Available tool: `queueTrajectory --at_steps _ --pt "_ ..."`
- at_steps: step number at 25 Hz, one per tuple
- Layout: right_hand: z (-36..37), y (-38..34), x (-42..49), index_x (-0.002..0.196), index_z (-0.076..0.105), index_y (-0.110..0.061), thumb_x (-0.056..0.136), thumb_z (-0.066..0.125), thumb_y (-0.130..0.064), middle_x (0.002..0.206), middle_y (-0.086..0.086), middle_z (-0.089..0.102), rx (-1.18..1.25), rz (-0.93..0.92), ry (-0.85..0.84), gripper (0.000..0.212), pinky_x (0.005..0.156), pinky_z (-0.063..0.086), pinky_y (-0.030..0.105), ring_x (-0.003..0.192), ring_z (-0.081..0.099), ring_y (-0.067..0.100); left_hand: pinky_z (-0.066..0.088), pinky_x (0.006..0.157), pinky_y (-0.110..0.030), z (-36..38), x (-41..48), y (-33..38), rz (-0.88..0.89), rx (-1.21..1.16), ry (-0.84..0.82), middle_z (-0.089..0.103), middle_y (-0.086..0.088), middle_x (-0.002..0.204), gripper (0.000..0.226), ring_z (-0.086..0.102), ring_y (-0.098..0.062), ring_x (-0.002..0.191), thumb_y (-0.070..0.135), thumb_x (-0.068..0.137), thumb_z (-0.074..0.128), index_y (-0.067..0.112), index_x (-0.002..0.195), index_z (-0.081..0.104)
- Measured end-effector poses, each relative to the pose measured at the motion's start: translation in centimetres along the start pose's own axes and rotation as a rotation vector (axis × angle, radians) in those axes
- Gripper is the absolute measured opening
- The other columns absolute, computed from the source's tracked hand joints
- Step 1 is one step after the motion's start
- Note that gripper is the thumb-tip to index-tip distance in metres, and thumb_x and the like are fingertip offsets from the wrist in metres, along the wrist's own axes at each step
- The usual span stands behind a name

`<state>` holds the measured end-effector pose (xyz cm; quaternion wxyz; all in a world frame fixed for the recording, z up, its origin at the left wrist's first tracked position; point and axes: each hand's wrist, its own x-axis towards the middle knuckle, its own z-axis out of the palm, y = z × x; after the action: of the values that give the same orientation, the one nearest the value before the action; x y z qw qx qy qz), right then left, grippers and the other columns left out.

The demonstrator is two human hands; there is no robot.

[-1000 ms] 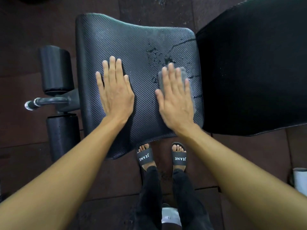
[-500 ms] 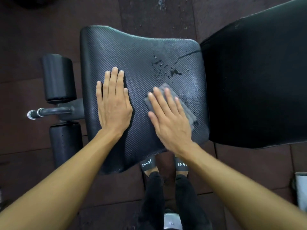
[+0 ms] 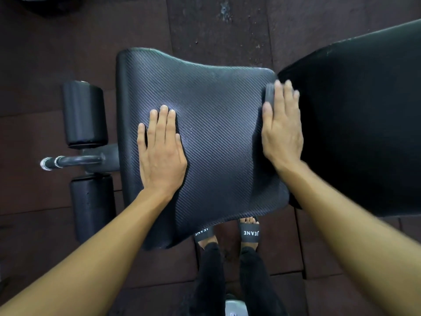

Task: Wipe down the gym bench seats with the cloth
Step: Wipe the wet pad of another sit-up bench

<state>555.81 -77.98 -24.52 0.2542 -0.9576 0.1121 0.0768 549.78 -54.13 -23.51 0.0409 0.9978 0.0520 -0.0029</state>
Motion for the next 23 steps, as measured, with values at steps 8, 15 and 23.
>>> queueTrajectory --at_steps 8,15,23 --pt "4.0 -5.4 -3.8 0.155 0.032 -0.023 0.106 0.032 -0.04 0.163 0.0 0.026 -0.247 -0.452 -0.013 0.052 0.123 0.019 0.043 0.152 0.018 0.024 0.013 0.124 -0.044 0.2 -0.1 0.0 0.001 0.017 0.019 0.021 -0.003 0.163 0.052 0.015 -0.02 0.152 0.022 0.104 0.028 0.012 0.155 0.024" --pt "2.8 -5.3 4.7 0.157 0.024 -0.028 0.107 0.024 -0.041 0.166 -0.004 0.017 -0.164 -0.296 -0.01 0.051 0.125 0.008 0.039 0.154 0.007 0.024 0.011 0.124 -0.042 0.3 -0.1 -0.1 0.003 0.014 0.015 0.021 -0.002 0.163 0.052 0.015 -0.019 0.151 0.023 0.104 0.028 0.013 0.155 0.024" --pt "2.1 1.3 -10.4 0.156 0.027 -0.024 0.103 0.037 -0.053 0.165 0.0 0.02 -0.219 -0.154 0.067 0.062 0.123 0.018 0.042 0.154 0.013 0.026 0.013 0.124 -0.043 0.4 -0.2 -0.1 0.0 0.014 0.006 0.023 -0.002 0.162 0.052 0.016 -0.019 0.151 0.024 0.104 0.026 0.013 0.155 0.024"
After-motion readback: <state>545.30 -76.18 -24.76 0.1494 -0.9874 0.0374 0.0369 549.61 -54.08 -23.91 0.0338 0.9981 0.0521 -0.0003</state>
